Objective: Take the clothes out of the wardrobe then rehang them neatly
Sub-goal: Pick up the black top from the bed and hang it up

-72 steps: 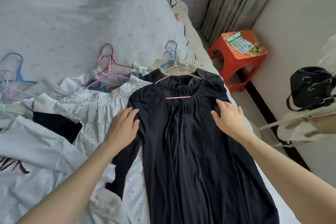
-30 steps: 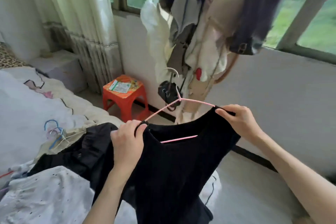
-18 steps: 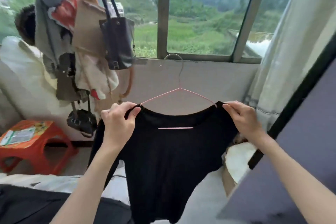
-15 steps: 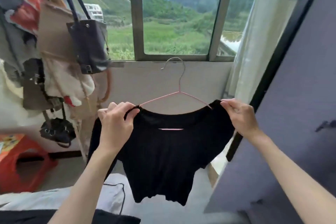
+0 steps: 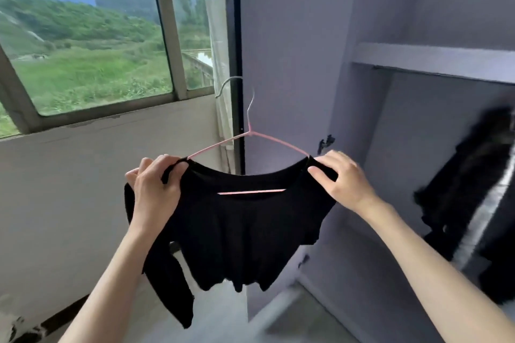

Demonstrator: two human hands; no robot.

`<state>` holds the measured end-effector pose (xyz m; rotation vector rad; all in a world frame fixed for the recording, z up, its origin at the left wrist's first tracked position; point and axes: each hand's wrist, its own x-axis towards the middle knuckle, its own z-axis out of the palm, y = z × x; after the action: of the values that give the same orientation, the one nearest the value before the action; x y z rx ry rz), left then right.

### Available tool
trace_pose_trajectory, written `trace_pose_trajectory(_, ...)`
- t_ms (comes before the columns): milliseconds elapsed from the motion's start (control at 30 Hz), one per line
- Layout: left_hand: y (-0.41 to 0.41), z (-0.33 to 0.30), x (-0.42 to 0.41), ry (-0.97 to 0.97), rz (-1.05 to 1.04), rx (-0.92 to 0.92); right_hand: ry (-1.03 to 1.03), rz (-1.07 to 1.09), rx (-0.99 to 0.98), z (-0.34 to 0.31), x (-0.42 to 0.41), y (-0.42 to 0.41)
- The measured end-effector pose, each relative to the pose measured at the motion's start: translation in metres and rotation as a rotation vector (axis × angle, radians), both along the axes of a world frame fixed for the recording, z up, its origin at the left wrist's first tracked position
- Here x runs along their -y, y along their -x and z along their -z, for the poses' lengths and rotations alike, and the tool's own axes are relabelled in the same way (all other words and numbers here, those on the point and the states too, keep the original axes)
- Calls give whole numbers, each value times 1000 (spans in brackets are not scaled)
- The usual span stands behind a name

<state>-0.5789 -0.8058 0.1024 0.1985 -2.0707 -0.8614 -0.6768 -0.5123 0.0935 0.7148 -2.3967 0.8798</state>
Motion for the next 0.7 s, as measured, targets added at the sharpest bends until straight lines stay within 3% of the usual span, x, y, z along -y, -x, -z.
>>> trace_pose_trajectory(167,43,17,-33,29,177,71,-158,216,31,0,-44,-24)
trace_pose_trajectory(333,87,61,-74,174,397,252,-111,533,171,19,-84,-62)
trace_pose_trajectory(700,112,111,-188,332,858,426,-27,1032,453,64,-153,-125)
